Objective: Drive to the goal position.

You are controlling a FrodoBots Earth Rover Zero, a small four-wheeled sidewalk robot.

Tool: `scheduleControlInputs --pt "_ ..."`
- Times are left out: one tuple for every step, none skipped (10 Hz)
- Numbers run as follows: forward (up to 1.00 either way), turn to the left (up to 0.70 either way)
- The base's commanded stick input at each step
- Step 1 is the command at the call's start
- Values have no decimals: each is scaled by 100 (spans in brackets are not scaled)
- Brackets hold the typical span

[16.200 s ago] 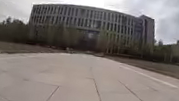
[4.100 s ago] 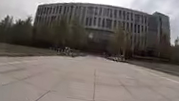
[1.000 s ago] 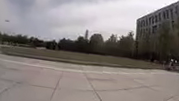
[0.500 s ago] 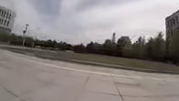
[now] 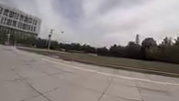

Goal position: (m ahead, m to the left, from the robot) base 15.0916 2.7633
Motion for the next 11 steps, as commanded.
scheduleControlInputs --pt "0 70" --pt "0 70" --pt "0 70" --pt "0 70" --pt "57 42" --pt "70 35" --pt "70 3" --pt "70 0" --pt "70 0" --pt "70 0" --pt "70 0"
